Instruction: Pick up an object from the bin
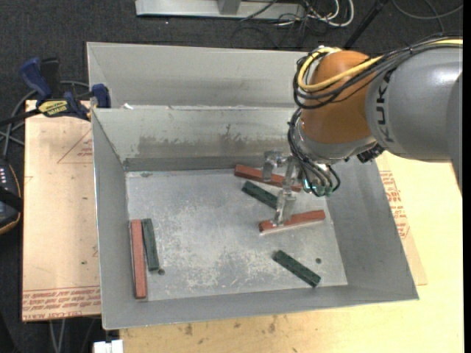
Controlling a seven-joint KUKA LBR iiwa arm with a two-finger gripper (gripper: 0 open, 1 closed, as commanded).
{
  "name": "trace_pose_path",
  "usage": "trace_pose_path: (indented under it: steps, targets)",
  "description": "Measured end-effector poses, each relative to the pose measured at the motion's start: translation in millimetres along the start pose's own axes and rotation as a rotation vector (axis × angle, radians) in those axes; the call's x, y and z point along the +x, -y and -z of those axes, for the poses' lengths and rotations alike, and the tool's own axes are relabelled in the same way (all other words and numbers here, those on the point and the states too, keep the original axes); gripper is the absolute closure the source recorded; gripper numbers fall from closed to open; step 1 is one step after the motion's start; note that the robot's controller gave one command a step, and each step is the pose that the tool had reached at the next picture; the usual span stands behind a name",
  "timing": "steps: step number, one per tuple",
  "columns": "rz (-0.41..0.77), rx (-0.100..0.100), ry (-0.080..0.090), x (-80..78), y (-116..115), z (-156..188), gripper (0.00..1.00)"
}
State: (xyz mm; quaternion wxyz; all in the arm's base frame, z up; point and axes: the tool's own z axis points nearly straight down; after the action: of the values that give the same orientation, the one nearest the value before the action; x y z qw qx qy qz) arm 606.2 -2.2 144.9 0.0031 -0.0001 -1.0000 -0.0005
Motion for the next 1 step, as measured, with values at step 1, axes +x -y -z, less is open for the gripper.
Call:
trace_pose_path:
  steps: [1]
  targets:
    - [0.036, 0.001, 0.006, 15.4, 44.8, -78.0, 0.0]
